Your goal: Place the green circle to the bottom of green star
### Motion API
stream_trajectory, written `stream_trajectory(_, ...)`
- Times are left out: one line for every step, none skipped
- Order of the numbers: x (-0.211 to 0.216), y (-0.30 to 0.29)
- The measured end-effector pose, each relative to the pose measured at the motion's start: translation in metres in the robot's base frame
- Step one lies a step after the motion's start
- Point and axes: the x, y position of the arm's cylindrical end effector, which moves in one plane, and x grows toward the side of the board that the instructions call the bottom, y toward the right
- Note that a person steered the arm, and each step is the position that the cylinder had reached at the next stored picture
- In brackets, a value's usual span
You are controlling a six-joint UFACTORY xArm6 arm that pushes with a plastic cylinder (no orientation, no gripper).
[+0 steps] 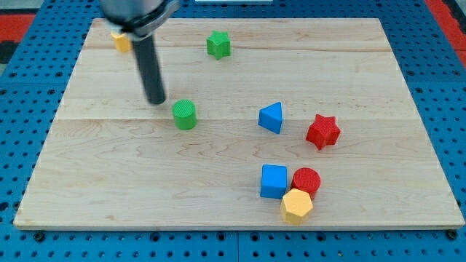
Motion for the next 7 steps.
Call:
stream_trajectory(0.035, 0.027)
stream_trajectory(0.032, 0.102)
stream_trajectory(-0.005, 0.119)
stream_trajectory(-0.001, 0.106)
stream_trajectory(0.03, 0.1)
stream_trajectory(-0.006, 0.064)
stream_trajectory(-0.04, 0.09)
